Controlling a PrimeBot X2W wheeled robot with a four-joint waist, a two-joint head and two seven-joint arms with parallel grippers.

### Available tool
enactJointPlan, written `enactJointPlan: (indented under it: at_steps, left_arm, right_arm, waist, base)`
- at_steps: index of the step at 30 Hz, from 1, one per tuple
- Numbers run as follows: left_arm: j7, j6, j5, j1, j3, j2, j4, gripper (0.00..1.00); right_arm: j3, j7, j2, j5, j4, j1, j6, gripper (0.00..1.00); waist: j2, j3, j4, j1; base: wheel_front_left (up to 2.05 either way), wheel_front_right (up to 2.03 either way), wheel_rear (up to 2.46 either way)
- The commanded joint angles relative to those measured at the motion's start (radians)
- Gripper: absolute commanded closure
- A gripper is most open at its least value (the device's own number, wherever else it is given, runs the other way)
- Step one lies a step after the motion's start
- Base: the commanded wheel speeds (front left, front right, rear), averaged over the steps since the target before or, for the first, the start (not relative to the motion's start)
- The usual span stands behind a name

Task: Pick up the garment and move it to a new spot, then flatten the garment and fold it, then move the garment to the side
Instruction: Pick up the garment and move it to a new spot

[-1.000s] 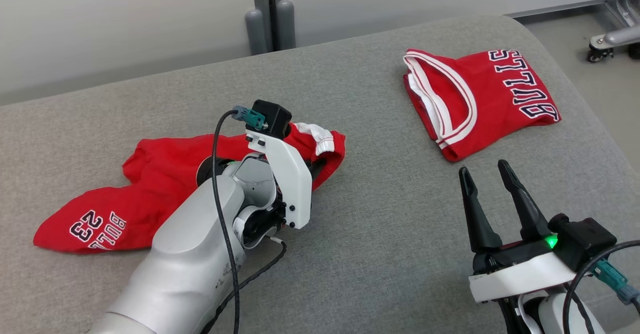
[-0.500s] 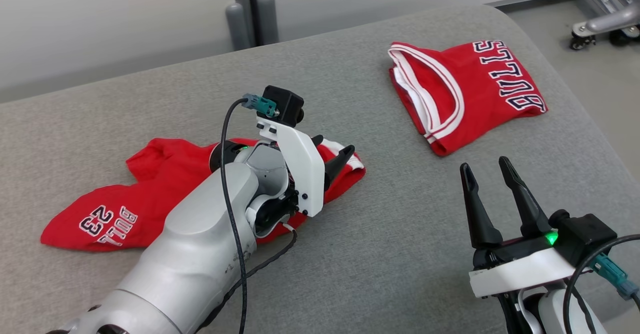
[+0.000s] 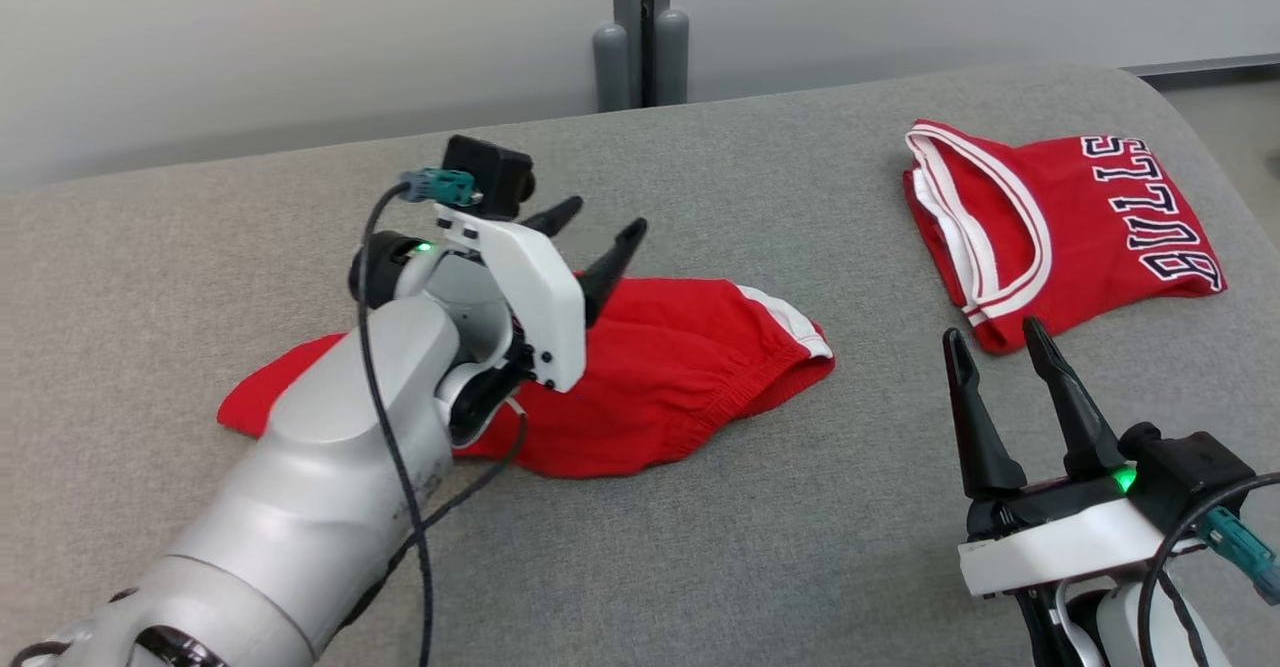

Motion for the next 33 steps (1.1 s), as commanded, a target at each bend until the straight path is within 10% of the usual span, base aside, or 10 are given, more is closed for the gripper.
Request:
enactJointPlan:
  at_steps: [1,22,33]
  left_arm:
    - [-0.019,0.003,0.008,-0.001,0.003,0.017,-0.001,0.0]
    - [-0.341,0.237,0.065,0.396,0.206,0.333,-0.433,0.0]
    - [-0.341,0.335,0.282,0.713,0.515,0.286,-0.696,0.0]
  right_arm:
    - [-0.002,-0.005,-0.008,-0.007,-0.003,0.014,0.0,0.0]
    - [-0.019,-0.005,-0.023,0.003,-0.015,0.08,0.0,0.0]
    - [-0.055,-0.005,-0.01,0.01,-0.042,0.12,0.0,0.0]
  waist:
    - [0.0,-0.006,0.015,0.0]
    - [0.0,-0.059,0.075,0.0]
    - [0.0,-0.067,0.083,0.0]
  base:
    - [0.0,0.0,0.0]
    - [0.0,0.0,0.0]
    - [0.0,0.0,0.0]
